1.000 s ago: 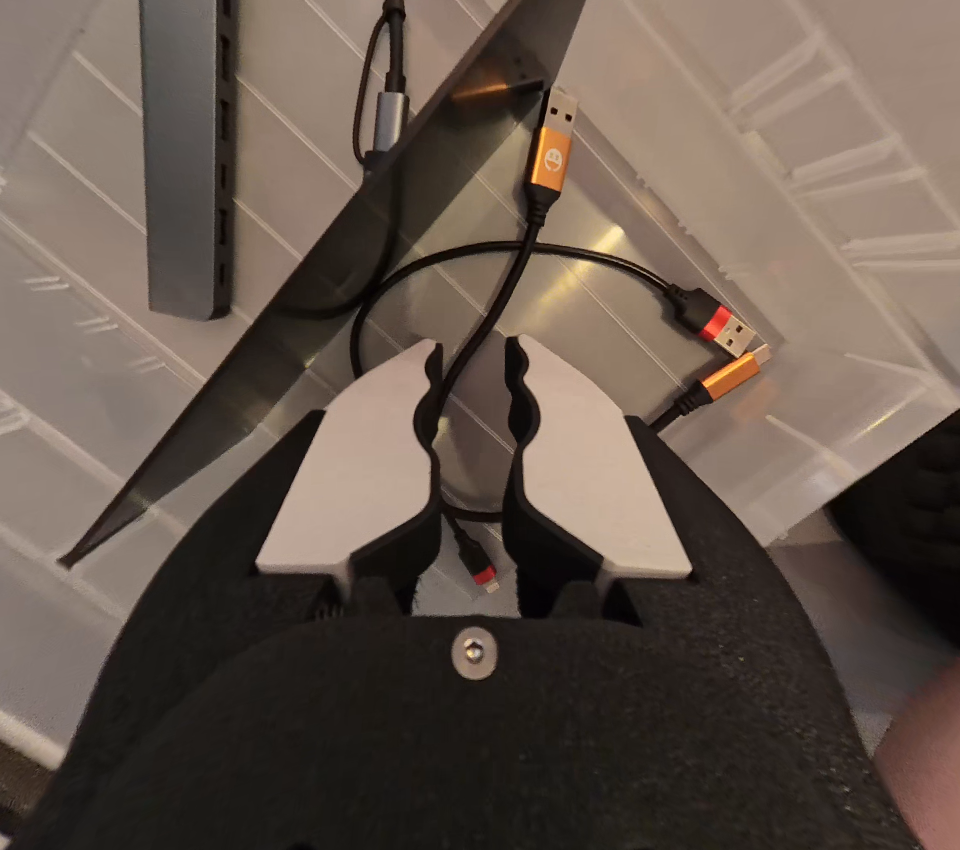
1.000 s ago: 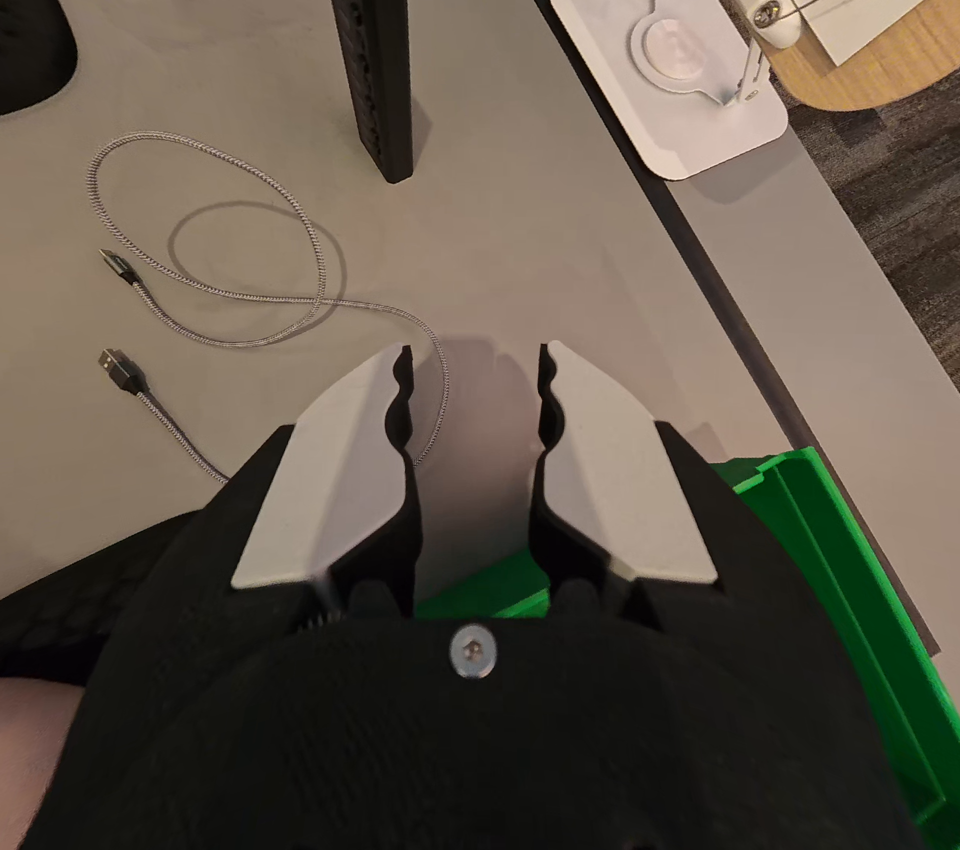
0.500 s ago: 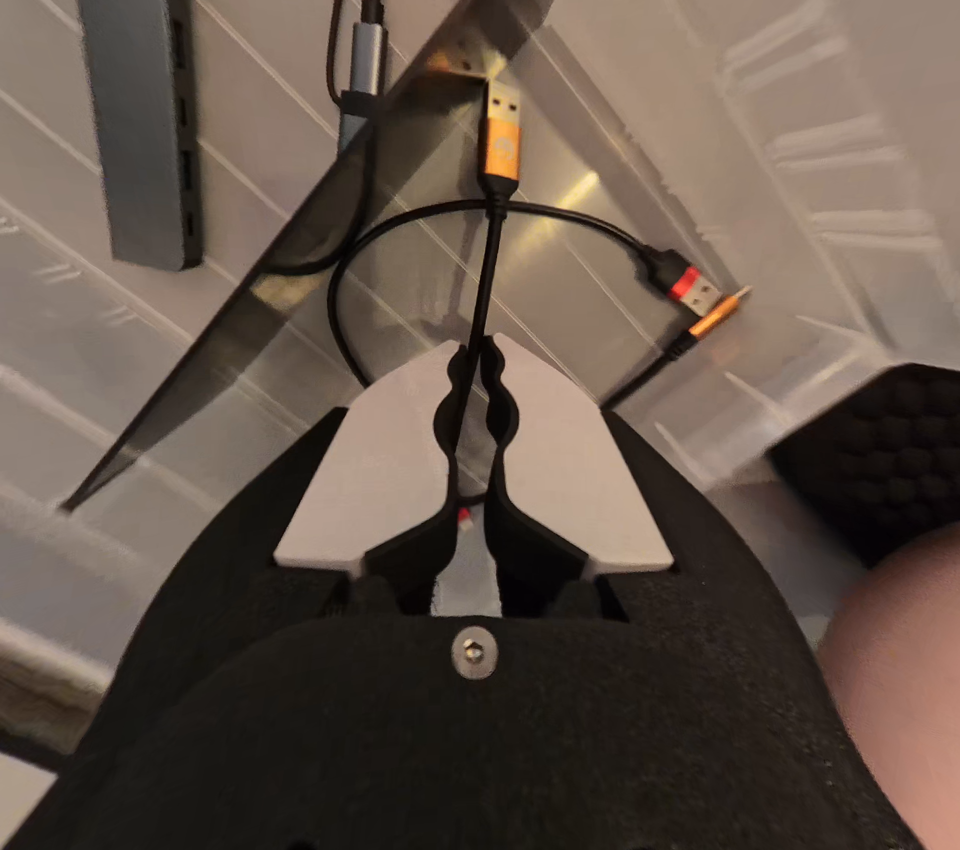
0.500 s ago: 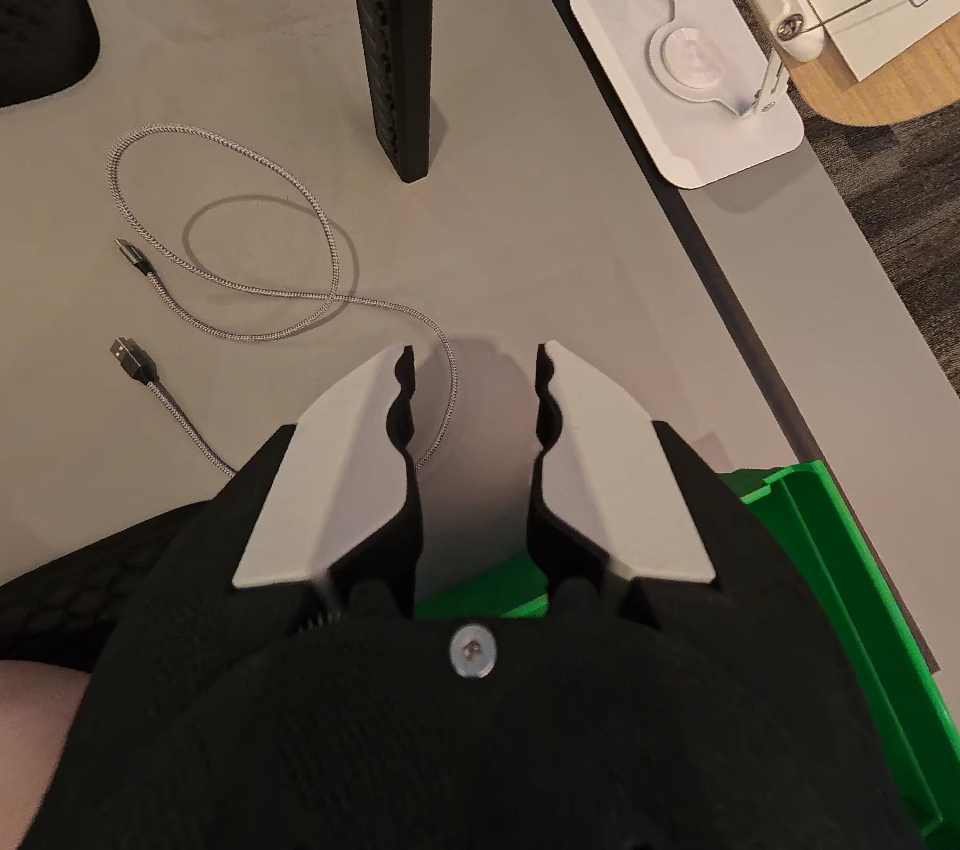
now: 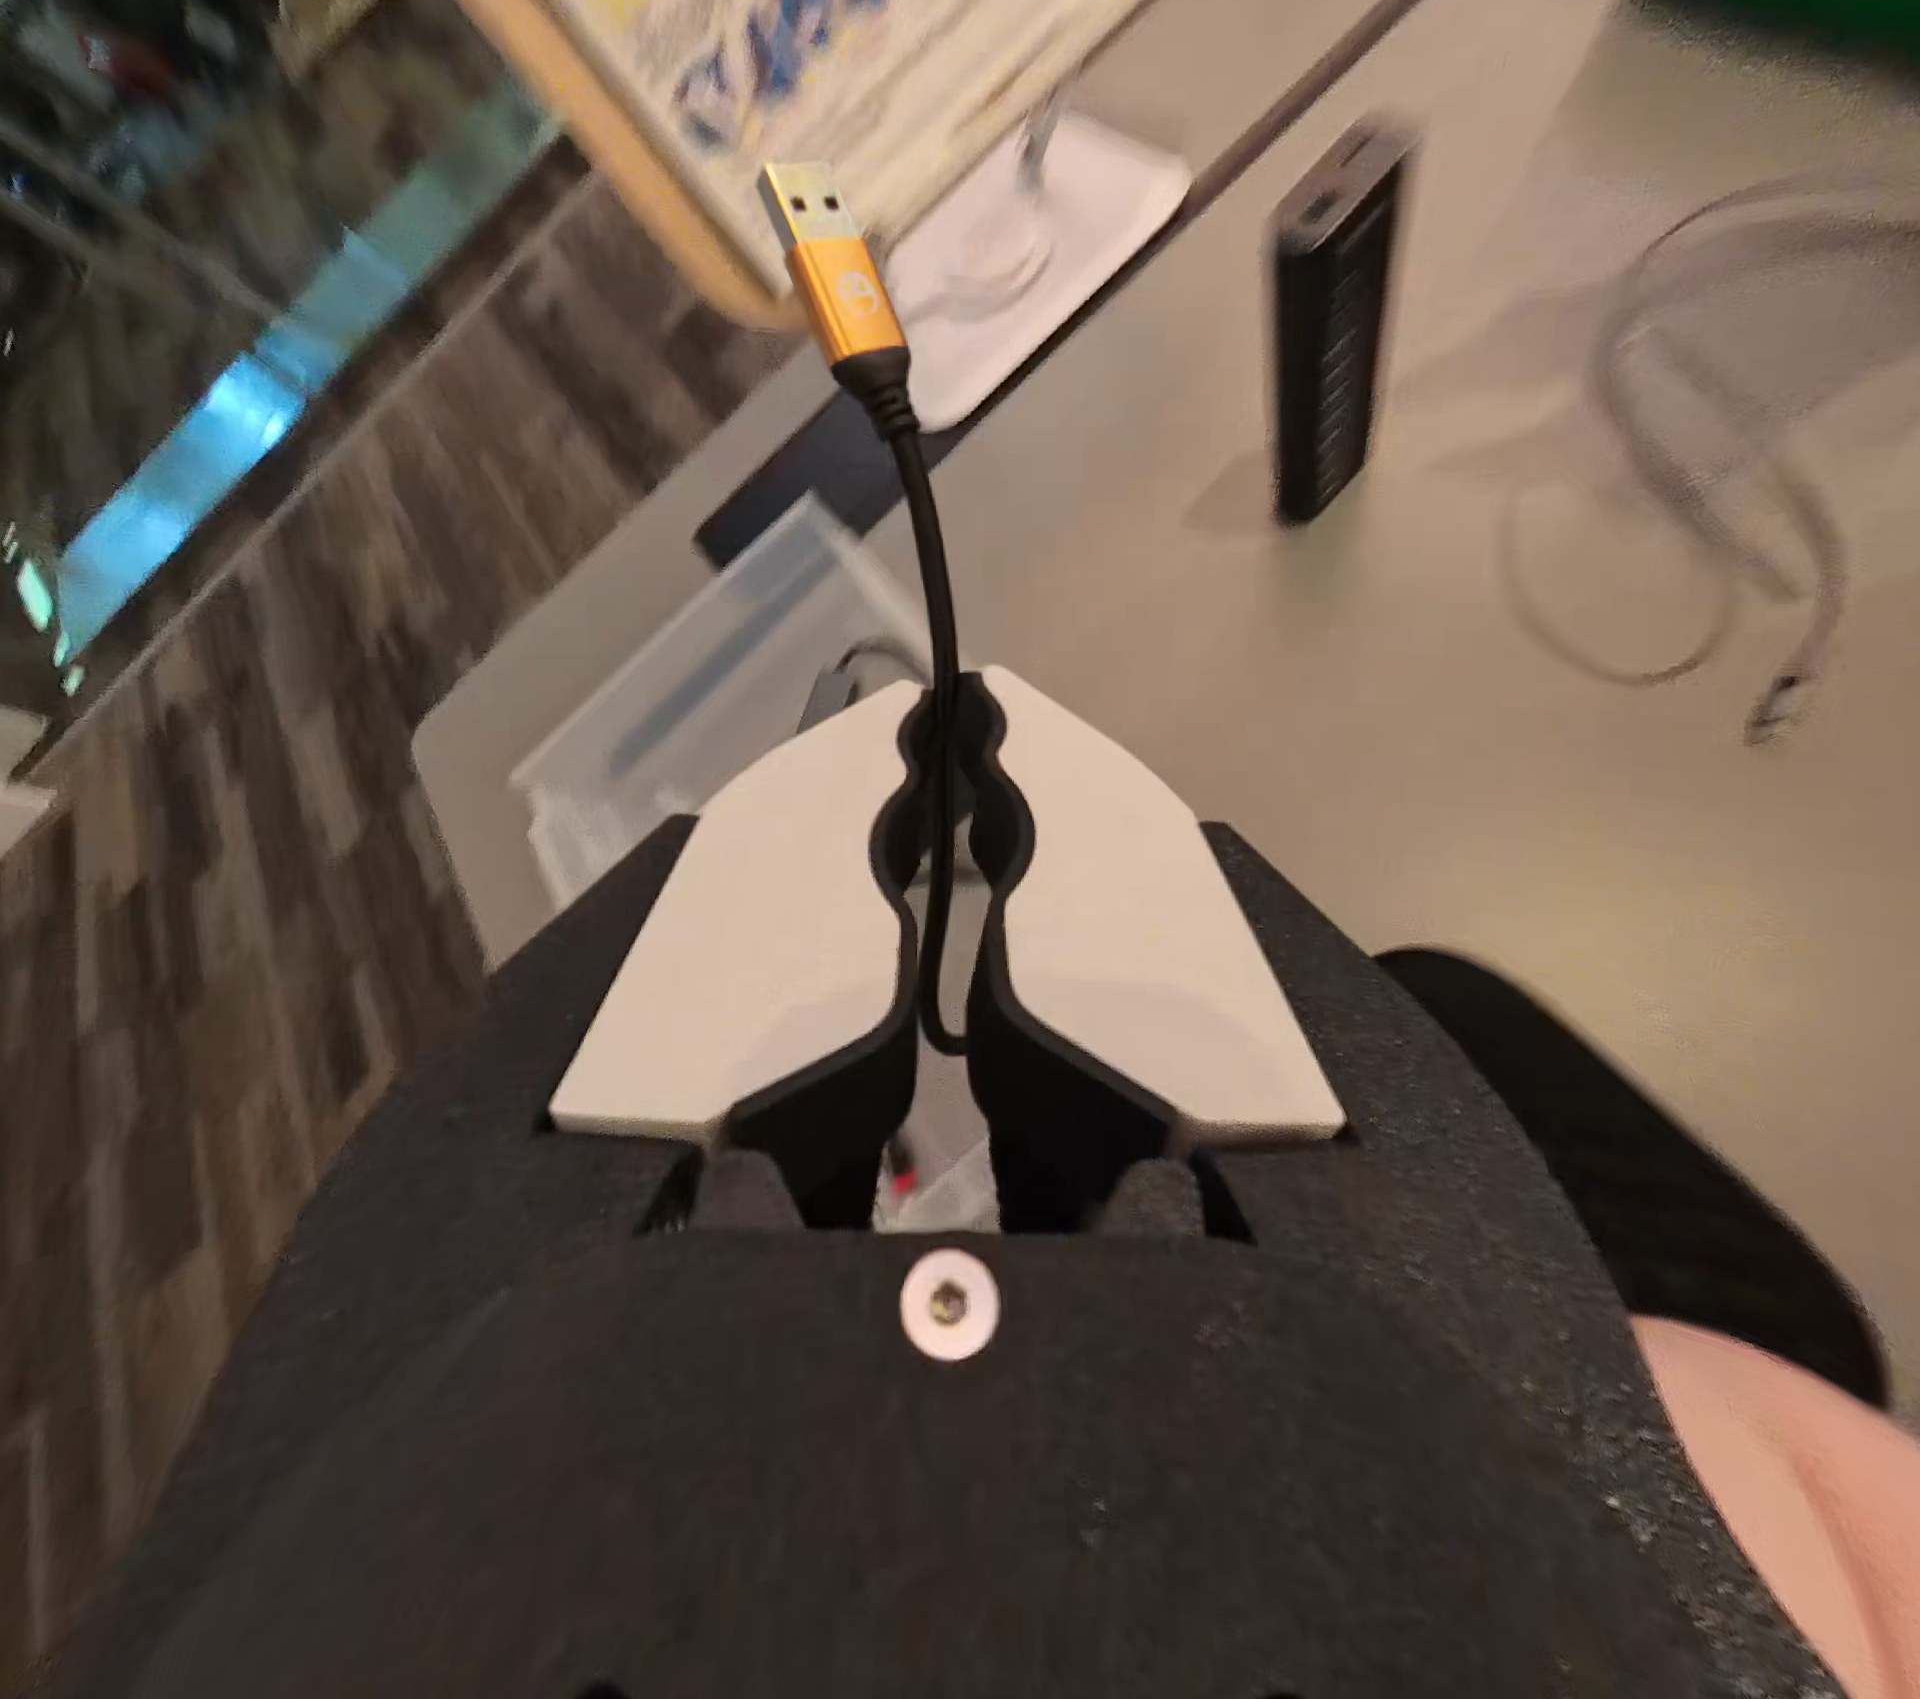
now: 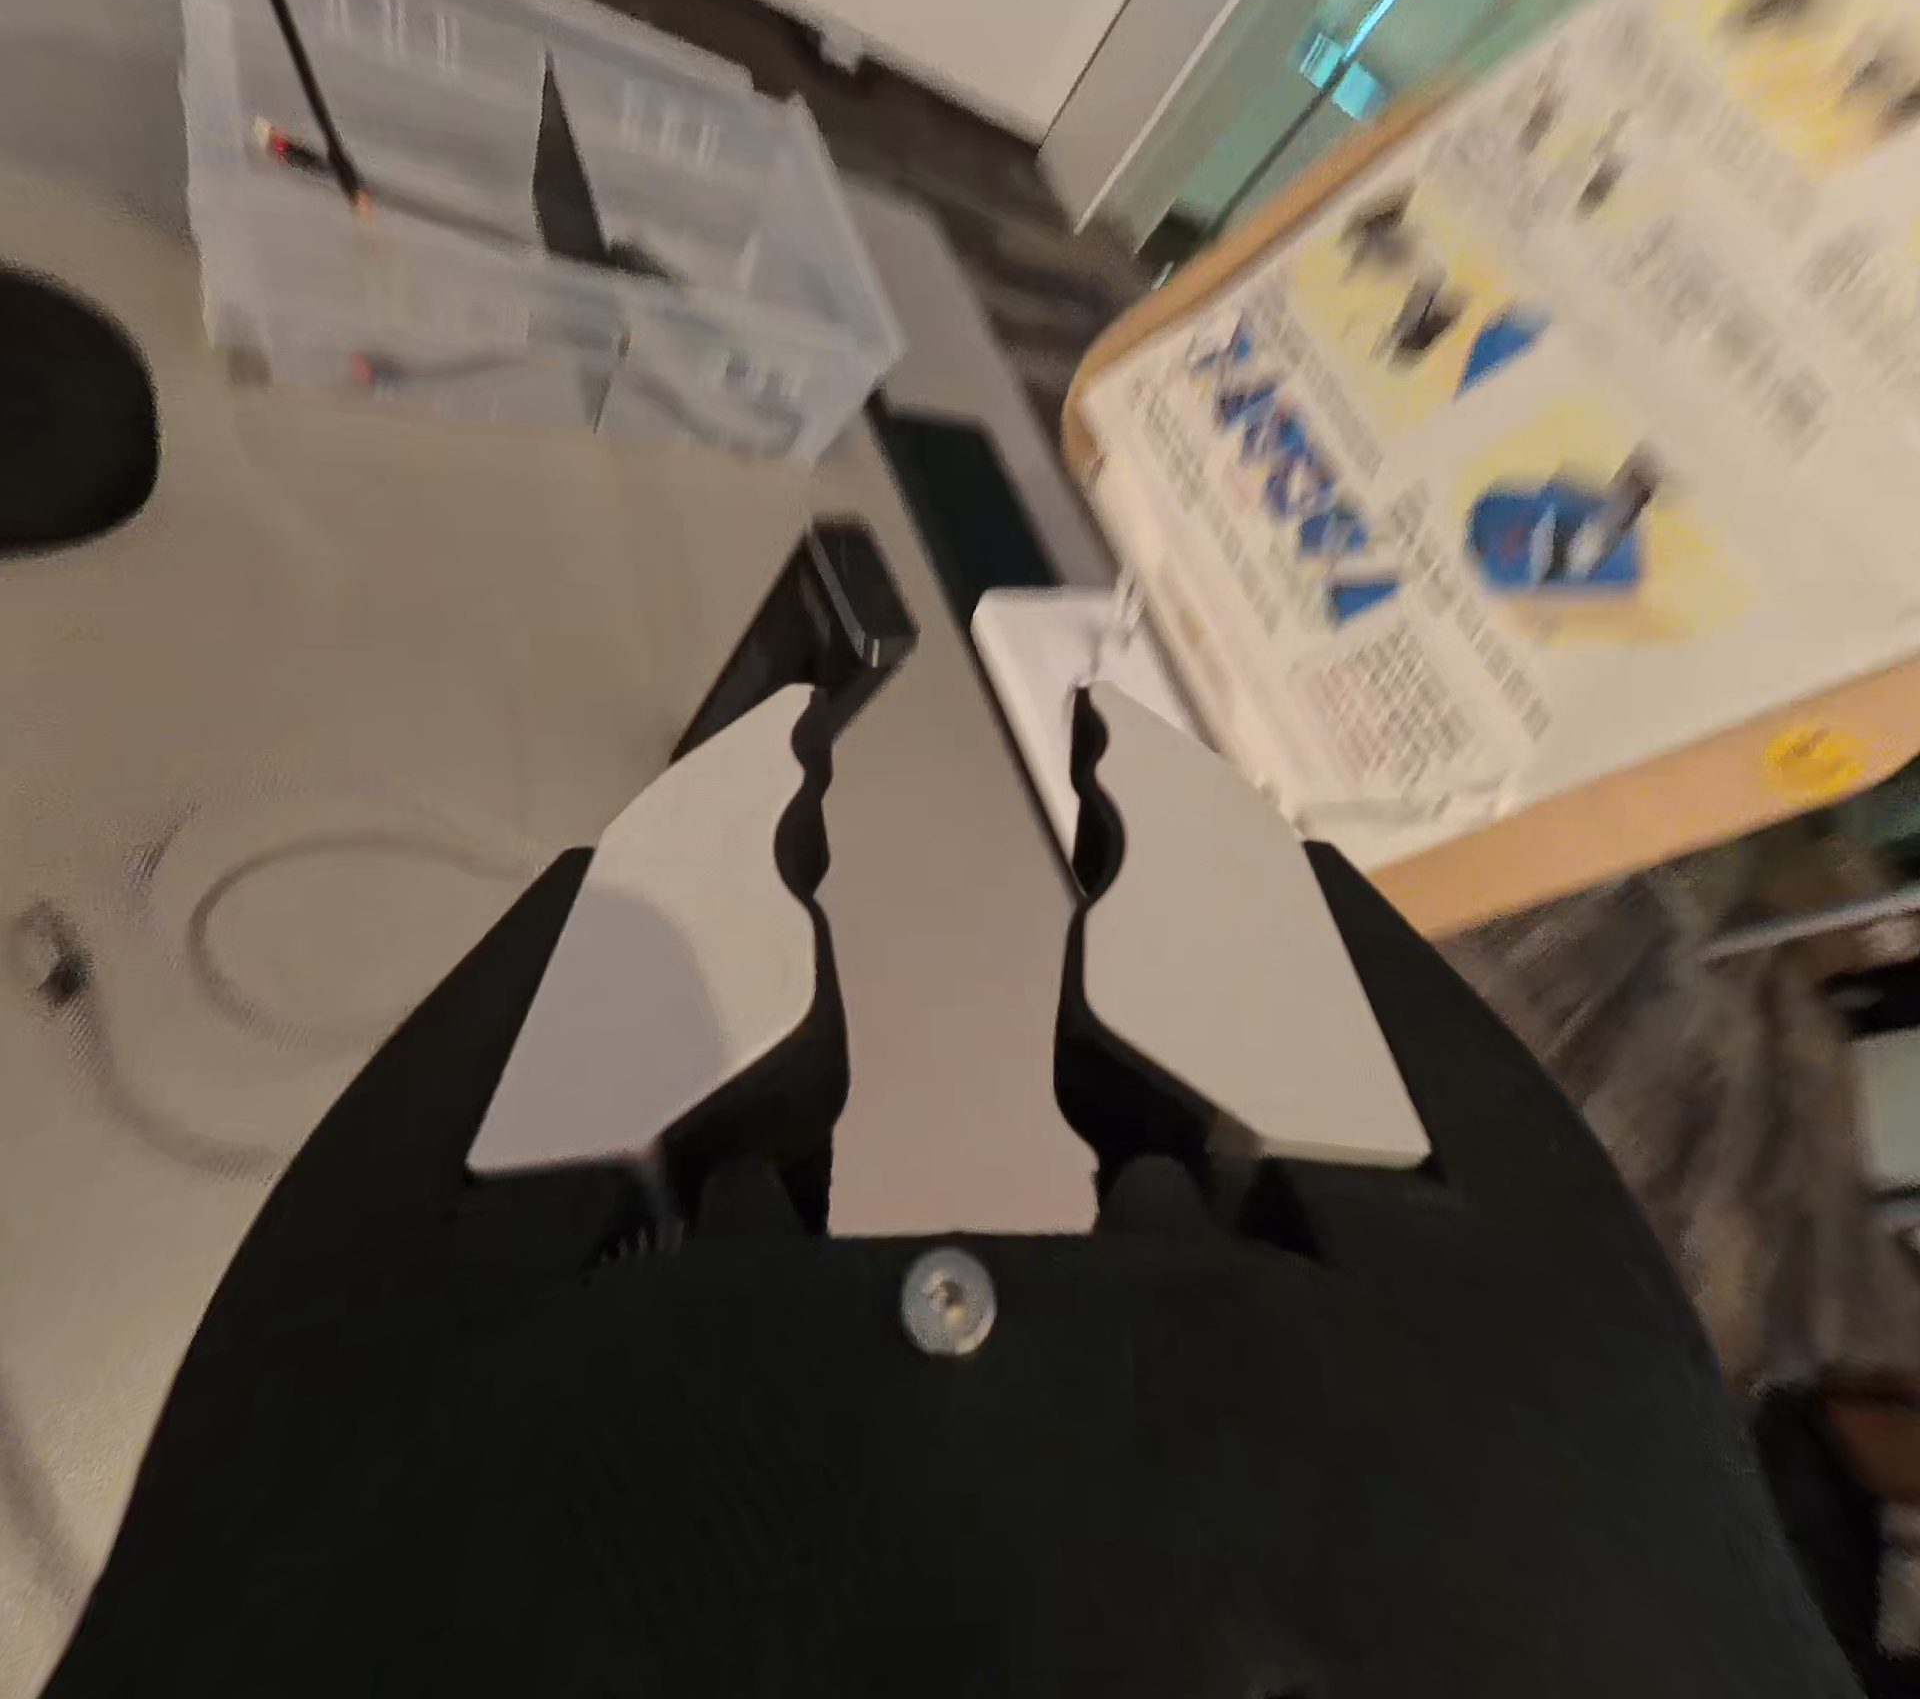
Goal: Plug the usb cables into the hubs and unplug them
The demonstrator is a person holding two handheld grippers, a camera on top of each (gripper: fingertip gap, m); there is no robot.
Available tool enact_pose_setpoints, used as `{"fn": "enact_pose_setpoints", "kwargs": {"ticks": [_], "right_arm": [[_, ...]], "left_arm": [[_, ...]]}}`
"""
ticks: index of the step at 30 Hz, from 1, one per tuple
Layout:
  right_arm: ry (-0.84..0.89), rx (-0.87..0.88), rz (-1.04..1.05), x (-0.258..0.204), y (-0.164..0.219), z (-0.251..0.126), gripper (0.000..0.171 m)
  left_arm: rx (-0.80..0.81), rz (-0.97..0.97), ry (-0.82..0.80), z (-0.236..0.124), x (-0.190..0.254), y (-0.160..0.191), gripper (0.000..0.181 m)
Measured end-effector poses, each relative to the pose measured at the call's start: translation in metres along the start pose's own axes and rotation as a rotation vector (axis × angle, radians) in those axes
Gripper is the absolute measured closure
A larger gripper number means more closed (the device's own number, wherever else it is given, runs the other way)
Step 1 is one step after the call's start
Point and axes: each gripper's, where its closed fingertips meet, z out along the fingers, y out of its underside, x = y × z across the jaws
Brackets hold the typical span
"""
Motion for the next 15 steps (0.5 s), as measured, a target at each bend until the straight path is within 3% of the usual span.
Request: {"fn": "enact_pose_setpoints", "kwargs": {"ticks": [1,4,7,11,15], "right_arm": [[0.050,0.070,-0.046,-0.003,-0.021,0.004,0.126],[0.206,0.254,-0.190,-0.020,-0.076,0.005,0.126],[0.477,0.383,-0.330,-0.025,-0.112,-0.013,0.127],[0.764,0.494,-0.522,-0.038,-0.133,-0.039,0.133],[0.849,0.516,-0.540,-0.043,-0.136,-0.041,0.128]], "left_arm": [[0.059,0.001,0.047,-0.004,0.016,-0.017,0.177],[0.115,0.034,0.139,-0.010,0.060,-0.046,0.177],[0.161,0.071,0.256,-0.011,0.101,-0.067,0.177],[0.215,0.069,0.310,-0.012,0.135,-0.090,0.177],[0.304,0.010,0.439,-0.012,0.157,-0.111,0.177]]}}
